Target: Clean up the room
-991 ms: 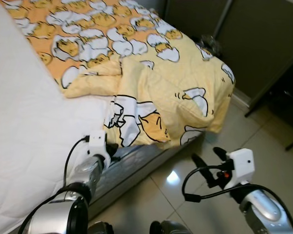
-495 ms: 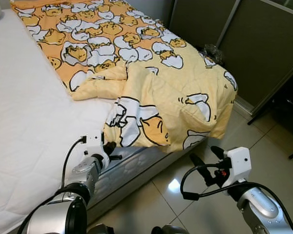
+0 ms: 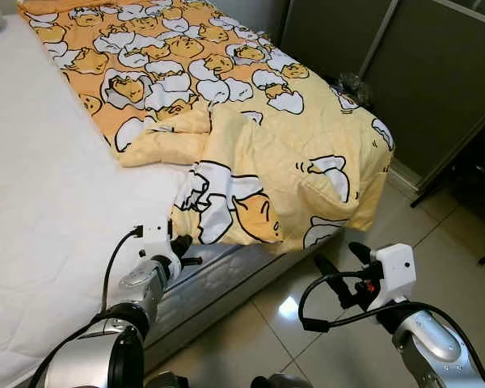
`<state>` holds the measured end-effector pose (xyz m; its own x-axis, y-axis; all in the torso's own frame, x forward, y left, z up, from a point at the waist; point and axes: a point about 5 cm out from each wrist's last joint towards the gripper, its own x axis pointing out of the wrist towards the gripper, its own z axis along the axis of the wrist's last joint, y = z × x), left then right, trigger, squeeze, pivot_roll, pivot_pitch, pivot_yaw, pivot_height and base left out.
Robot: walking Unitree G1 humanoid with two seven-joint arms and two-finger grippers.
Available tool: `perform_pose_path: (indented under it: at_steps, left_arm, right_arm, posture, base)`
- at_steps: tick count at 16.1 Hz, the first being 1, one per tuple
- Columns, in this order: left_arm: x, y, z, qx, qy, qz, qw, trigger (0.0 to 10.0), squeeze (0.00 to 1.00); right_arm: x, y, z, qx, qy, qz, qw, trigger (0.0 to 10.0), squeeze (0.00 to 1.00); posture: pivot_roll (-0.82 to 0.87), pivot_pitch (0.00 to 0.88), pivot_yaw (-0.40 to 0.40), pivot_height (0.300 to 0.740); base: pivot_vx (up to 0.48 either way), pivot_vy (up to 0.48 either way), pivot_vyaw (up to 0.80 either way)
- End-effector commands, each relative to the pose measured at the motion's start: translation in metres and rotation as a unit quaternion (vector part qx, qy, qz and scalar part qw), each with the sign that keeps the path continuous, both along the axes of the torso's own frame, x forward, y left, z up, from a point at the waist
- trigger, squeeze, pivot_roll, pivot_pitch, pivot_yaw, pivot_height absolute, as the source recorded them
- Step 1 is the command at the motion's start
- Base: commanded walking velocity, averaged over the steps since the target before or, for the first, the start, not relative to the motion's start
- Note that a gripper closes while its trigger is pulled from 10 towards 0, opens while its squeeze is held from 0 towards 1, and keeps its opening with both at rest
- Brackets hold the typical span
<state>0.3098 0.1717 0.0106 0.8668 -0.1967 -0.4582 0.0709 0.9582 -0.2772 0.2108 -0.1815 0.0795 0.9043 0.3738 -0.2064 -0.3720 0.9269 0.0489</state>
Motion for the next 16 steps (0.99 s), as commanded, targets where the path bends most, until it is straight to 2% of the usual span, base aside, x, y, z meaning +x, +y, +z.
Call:
perform_pose_path:
  at_steps: [1, 3, 4, 5, 10, 12, 14, 16]
  left_arm:
    - [0.001, -0.003, 0.001, -0.005, -0.005, -0.003, 1.0, 0.0, 0.0]
    - [0.002, -0.004, 0.002, -0.017, -0.01, -0.003, 1.0, 0.0, 0.0]
    - [-0.014, -0.031, -0.001, 0.05, -0.077, -0.204, 0.975, 0.0, 0.0]
    - [-0.015, -0.037, 0.0, 0.058, -0.087, -0.232, 0.967, 0.0, 0.0]
    - [-0.011, -0.041, 0.005, 0.059, -0.099, -0.241, 0.964, 0.0, 0.0]
    - [-0.012, -0.045, 0.006, 0.073, -0.111, -0.269, 0.954, 0.0, 0.0]
    - [-0.022, -0.045, -0.001, 0.116, -0.106, -0.319, 0.935, 0.0, 0.0]
    - [-0.027, -0.043, -0.007, 0.132, -0.097, -0.332, 0.929, 0.0, 0.0]
  right_arm:
    - [-0.001, -0.004, -0.002, -0.009, 0.0, -0.003, 1.0, 10.0, 0.01]
    - [0.0, -0.004, -0.002, -0.009, -0.002, -0.002, 1.0, 10.0, 0.01]
    - [0.001, -0.013, 0.005, 0.001, -0.015, -0.009, 1.0, 10.0, 0.02]
    - [0.001, -0.013, 0.005, 0.003, -0.016, -0.01, 1.0, 10.0, 0.01]
    - [-0.002, -0.008, -0.001, 0.008, -0.007, -0.001, 1.0, 10.0, 0.01]
    - [-0.006, -0.009, -0.002, 0.008, -0.001, 0.003, 1.0, 10.0, 0.02]
    - [-0.015, -0.007, -0.003, 0.009, 0.01, 0.018, 1.0, 10.0, 0.01]
    - [-0.016, -0.008, -0.003, 0.007, 0.01, 0.017, 1.0, 10.0, 0.02]
  posture:
    - [-0.24, 0.024, -0.08, 0.74]
    - [-0.24, 0.024, -0.08, 0.74]
    - [-0.24, 0.0, -0.05, 0.74]
    - [-0.24, 0.0, -0.049, 0.74]
    - [-0.23, 0.0, -0.051, 0.74]
    - [-0.23, 0.0, -0.052, 0.74]
    - [-0.24, 0.0, -0.054, 0.74]
    - [-0.24, 0.0, -0.052, 0.74]
  base:
    - [0.0, 0.0, 0.0]
    - [0.0, 0.0, 0.0]
    - [0.0, 0.0, 0.0]
    - [0.0, 0.0, 0.0]
    - [0.0, 0.0, 0.0]
    - [0.0, 0.0, 0.0]
    - [0.0, 0.0, 0.0]
    - [0.0, 0.0, 0.0]
